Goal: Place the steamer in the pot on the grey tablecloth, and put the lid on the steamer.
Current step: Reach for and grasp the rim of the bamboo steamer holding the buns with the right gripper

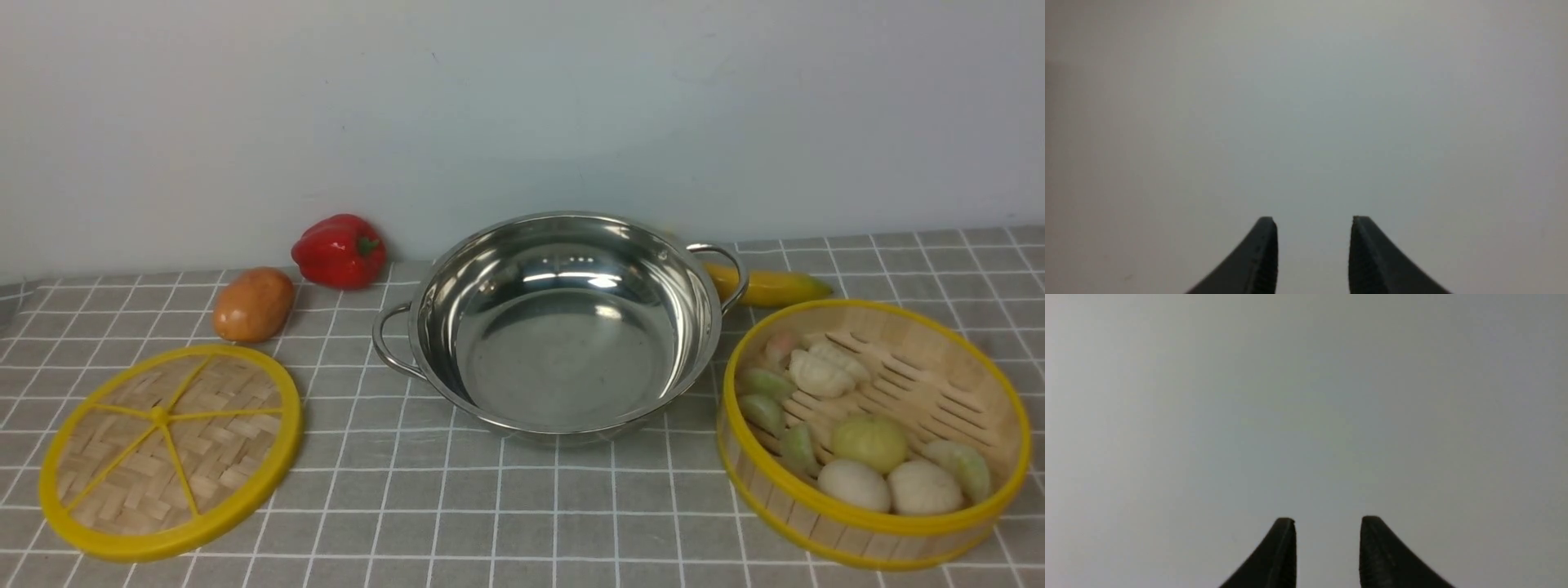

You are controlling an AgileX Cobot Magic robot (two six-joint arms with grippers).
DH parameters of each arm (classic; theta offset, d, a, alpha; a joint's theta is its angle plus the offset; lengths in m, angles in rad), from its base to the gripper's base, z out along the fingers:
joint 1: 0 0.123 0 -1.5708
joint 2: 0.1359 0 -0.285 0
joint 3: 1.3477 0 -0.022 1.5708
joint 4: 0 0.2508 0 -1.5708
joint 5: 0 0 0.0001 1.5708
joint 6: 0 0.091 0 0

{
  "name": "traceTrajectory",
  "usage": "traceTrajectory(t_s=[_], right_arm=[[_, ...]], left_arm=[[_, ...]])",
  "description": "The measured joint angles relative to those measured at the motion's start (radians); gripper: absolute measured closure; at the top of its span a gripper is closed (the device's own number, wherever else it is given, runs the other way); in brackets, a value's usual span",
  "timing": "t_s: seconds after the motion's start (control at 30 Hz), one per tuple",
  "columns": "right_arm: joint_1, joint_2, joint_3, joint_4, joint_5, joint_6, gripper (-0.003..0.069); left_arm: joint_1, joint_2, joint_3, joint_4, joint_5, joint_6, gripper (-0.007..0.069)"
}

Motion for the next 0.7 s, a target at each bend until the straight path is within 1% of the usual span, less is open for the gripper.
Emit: traceTrajectory(t_s=[0.03,0.07,0.1,0.13,0.23,0.3,0.37,0.4,0.47,0.5,0.53,0.6,0.7], right_arm=[[0.0,0.051,-0.049,-0.018,0.11,-0.004,0.0419],[0.0,0.101,-0.097,-0.037,0.174,-0.005,0.0419],[0.0,0.202,-0.176,-0.063,0.317,-0.011,0.0419],[0.0,0.228,-0.206,-0.073,0.372,-0.016,0.0419],[0.0,0.355,-0.298,-0.099,0.553,-0.045,0.0419],[0.0,0.506,-0.383,-0.114,0.69,-0.108,0.0419],[0.0,0.601,-0.431,-0.116,0.756,-0.164,0.0419],[0.0,0.658,-0.45,-0.117,0.793,-0.189,0.0419],[0.0,0.703,-0.46,-0.117,0.814,-0.207,0.0419],[0.0,0.781,-0.467,-0.117,0.841,-0.23,0.0419],[0.0,0.815,-0.469,-0.117,0.851,-0.237,0.0419],[0.0,0.87,-0.469,-0.106,0.86,-0.246,0.0419],[0.0,0.93,-0.469,-0.074,0.859,-0.267,0.0419]], left_arm=[[0.0,0.033,-0.036,0.0,0.055,0.026,0.0382],[0.0,0.076,-0.062,0.001,0.106,0.045,0.0382],[0.0,0.151,-0.112,0.001,0.205,0.067,0.0382],[0.0,0.161,-0.118,0.003,0.215,0.067,0.0382],[0.0,0.285,-0.184,0.02,0.329,0.064,0.0382],[0.0,0.417,-0.241,0.069,0.432,0.023,0.0382],[0.0,0.51,-0.275,0.134,0.498,-0.022,0.0382],[0.0,0.592,-0.304,0.188,0.555,-0.068,0.0382],[0.0,0.649,-0.328,0.247,0.594,-0.108,0.0382],[0.0,0.748,-0.362,0.326,0.657,-0.153,0.0382],[0.0,0.788,-0.38,0.371,0.698,-0.181,0.0382],[0.0,0.879,-0.422,0.436,0.77,-0.222,0.0382],[0.002,0.976,-0.464,0.467,0.832,-0.247,0.0382]])
